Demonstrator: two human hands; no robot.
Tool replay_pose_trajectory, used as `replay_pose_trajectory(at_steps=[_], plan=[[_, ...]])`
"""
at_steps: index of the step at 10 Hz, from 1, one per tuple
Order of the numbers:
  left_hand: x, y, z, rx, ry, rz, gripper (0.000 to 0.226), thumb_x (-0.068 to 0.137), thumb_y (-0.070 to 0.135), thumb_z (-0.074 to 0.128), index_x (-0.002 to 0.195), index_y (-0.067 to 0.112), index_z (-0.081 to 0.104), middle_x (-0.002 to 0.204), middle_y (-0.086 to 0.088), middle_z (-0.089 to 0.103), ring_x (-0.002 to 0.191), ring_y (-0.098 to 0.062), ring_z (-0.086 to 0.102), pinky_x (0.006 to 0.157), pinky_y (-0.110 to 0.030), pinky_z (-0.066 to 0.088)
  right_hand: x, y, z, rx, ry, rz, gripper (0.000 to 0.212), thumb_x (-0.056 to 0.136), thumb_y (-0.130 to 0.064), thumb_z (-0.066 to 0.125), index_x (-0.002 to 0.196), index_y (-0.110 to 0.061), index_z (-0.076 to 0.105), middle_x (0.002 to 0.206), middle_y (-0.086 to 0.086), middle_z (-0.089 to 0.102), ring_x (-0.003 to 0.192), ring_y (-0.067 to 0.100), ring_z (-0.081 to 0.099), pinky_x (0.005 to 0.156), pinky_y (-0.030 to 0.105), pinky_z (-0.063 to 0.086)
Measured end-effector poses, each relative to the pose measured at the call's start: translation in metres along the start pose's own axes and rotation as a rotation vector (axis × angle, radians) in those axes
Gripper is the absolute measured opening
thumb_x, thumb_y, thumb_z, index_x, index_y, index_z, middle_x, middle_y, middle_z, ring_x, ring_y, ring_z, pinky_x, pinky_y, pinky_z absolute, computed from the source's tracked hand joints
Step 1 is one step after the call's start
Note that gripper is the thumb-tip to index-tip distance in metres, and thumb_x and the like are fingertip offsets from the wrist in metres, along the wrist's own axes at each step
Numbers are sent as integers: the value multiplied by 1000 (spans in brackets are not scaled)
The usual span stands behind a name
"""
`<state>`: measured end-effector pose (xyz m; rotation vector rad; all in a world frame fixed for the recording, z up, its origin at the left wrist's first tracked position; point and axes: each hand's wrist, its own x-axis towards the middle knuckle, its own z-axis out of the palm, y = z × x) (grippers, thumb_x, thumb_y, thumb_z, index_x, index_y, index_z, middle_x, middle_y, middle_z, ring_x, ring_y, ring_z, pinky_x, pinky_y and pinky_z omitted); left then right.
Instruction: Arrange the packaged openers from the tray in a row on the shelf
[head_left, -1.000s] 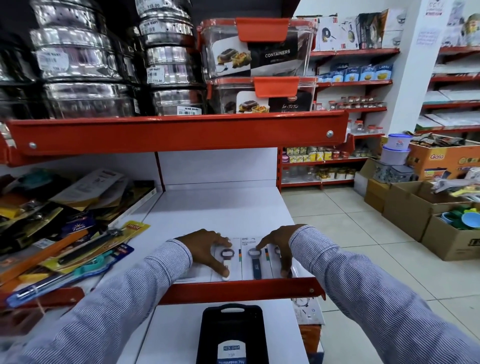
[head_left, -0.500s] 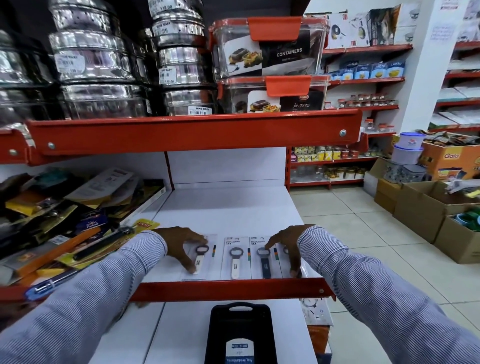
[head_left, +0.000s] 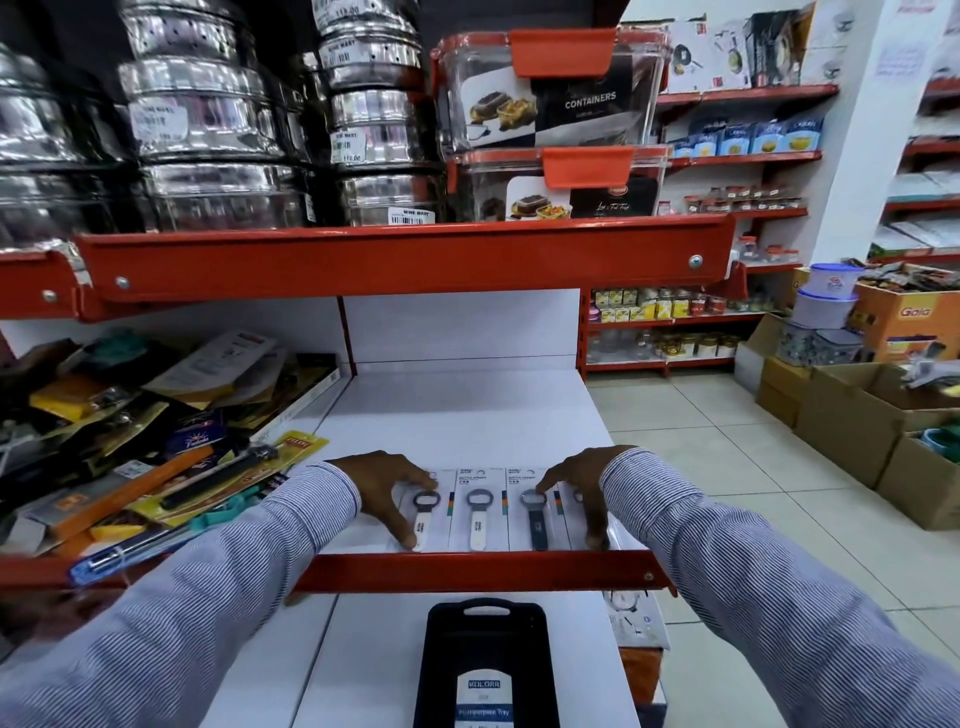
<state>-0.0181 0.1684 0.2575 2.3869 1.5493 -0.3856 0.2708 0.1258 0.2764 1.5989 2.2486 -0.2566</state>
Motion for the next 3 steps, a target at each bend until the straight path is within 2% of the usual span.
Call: replay_pose_trajectory(at_steps=[2, 3], plan=[[-5, 1, 0, -33, -6, -36, 99, 63, 56, 84, 148, 41, 35, 162, 9, 28, 149, -18, 25, 124, -40, 20, 7, 3, 2, -11, -4, 17, 87, 69, -25, 86, 142, -39, 41, 148, -3, 47, 134, 20, 48, 111, 37, 43], [-12, 5, 5, -56, 114, -7, 105, 65, 62, 79, 152, 34, 28, 165, 6, 20, 153, -17, 16, 125, -35, 15, 10, 3, 4, 33, 21, 59, 95, 70, -21, 87, 147, -36, 33, 156, -3, 36, 141, 21, 39, 116, 38, 38]])
